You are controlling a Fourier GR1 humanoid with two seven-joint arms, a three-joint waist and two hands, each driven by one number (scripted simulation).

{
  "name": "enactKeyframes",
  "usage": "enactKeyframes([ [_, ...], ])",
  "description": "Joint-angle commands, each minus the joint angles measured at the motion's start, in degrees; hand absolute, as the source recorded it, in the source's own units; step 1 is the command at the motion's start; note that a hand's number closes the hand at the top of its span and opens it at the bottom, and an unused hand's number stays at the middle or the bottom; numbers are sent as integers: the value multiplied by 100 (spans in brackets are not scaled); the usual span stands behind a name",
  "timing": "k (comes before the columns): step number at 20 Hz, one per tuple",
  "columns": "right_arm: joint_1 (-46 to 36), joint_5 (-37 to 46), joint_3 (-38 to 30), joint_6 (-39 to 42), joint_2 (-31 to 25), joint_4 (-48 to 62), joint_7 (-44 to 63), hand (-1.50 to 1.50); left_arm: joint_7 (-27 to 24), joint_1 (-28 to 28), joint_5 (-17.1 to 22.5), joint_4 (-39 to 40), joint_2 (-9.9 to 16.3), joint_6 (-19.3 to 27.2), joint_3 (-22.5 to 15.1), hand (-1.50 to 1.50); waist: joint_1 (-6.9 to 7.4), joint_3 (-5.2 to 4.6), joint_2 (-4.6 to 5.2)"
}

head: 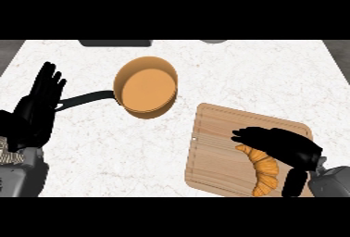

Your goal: Pick the croissant from the cutting board and place it in the pot

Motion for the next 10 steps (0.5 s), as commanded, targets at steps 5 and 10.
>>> enactKeyframes([
  [5,-57,701,138,-232,97,207,-648,150,344,-188,-216,-118,-180,60,77,0,-10,1,0],
  [10,-228,1282,419,-978,516,1075,-1221,150,-79,22,-193,52,-197,-229,219,0,12,1,4],
])
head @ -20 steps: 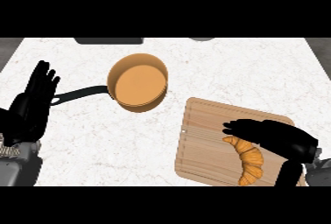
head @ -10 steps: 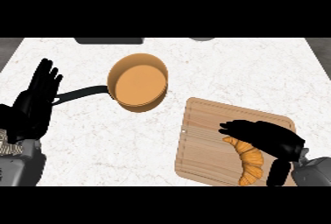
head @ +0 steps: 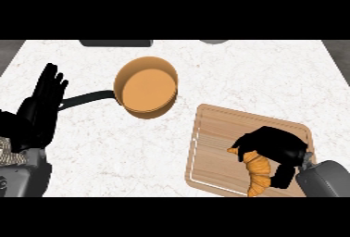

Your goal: Pick the croissant from the cutting board and place it in the pot

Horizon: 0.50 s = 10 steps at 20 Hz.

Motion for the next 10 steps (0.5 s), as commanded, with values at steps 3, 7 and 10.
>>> enactKeyframes([
  [3,301,376,55,-217,106,1,-466,150,278,-432,-212,203,-62,80,103,0,-38,23,17],
  [7,228,645,790,415,1782,-863,1674,150,123,-12,-77,5,41,-111,159,0,-1,5,-35],
  [10,39,819,1203,346,2787,-710,2516,150,149,-186,-89,51,25,-137,77,0,187,-20,-52],
])
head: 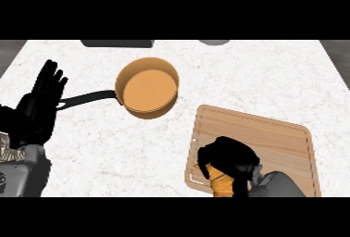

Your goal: Pick the croissant from the cutting board and place it in the pot

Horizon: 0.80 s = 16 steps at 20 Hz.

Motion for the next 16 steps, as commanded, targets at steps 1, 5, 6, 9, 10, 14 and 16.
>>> enactKeyframes([
  [1,-52,141,636,47,1206,-115,1235,150,33,-36,4,-36,-34,-60,-106,0,197,14,-18],
  [5,-160,-60,1244,-230,1245,-213,2299,150,13,-167,-30,34,-63,-64,-161,0,280,33,36],
  [6,-267,-119,1282,-319,1250,-311,2586,150,-6,-50,-26,20,-107,-73,-199,0,356,30,14],
  [9,-317,-398,1708,-735,1260,-566,3380,150,38,-132,-31,54,-132,-60,-226,0,349,44,23],
  [10,-282,-520,1830,-901,1262,-655,3627,150,53,-204,-44,47,-110,-58,-222,0,327,49,23],
  [14,-472,-688,1922,-2008,1266,-1264,4487,150,69,-232,-20,154,-82,-57,-152,0,256,58,-2],
  [16,-688,-576,2034,-2566,1268,-1563,5039,150,-20,-31,-8,115,-160,-77,-208,0,302,47,-44],
])
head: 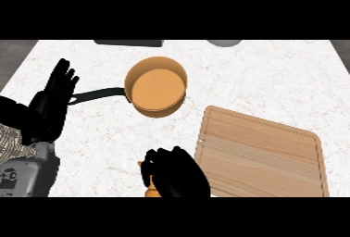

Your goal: Pick the croissant from the cutting board and place it in the pot

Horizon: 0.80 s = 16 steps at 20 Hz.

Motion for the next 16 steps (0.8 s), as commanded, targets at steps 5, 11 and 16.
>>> enactKeyframes([
  [5,-1158,474,224,-1863,27,-772,2057,150,-37,-9,-12,92,2,-40,-10,0,-17,-21,-44],
  [11,-2425,837,244,-2487,27,-539,3773,150,-39,-51,-30,132,4,-73,-36,0,40,-28,-10],
  [16,-3508,485,-66,-2861,26,63,4620,150,-41,-114,-73,64,-206,42,-172,0,148,-20,50],
])
